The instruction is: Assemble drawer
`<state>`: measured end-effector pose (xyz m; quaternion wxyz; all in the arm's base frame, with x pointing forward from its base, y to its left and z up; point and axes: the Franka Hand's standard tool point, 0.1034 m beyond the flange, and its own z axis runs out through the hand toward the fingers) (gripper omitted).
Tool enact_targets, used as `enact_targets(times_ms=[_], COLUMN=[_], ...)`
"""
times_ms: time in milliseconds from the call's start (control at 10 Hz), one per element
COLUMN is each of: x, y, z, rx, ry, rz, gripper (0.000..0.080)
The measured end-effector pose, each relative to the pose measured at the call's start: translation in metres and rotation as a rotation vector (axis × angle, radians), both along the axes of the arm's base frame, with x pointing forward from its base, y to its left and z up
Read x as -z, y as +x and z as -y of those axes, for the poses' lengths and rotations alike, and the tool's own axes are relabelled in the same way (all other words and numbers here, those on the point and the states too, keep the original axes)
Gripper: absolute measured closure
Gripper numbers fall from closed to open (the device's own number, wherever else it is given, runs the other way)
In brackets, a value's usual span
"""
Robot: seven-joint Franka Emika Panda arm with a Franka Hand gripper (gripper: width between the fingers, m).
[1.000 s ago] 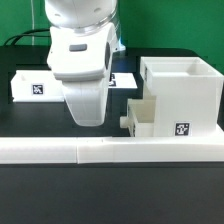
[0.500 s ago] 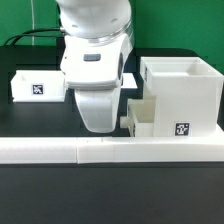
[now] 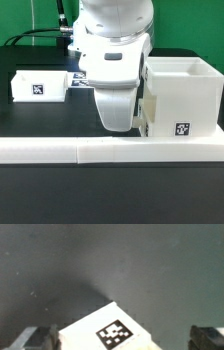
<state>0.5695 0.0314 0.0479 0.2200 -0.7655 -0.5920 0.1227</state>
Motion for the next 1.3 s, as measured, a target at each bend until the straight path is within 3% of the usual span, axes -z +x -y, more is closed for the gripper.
enact_targets(times_ms=[100,500,800,1100,1300], x=[0.001,0.002,-0.016,-0.026,-0.017], y=[0.0,-0.003,-0.004,-0.042,-0.073], z=[0.003,0.047,0.066,0.068,0.066], rx=[-0.016,-0.093,-0.091,-0.066,-0.044], ry=[0.008,0.058,0.041,-0.01,-0.019], rz=[0.003,0.022,0.088,0.206,0.221], gripper=[0.0151,0.0151,0.0151,0.0151,0.0151])
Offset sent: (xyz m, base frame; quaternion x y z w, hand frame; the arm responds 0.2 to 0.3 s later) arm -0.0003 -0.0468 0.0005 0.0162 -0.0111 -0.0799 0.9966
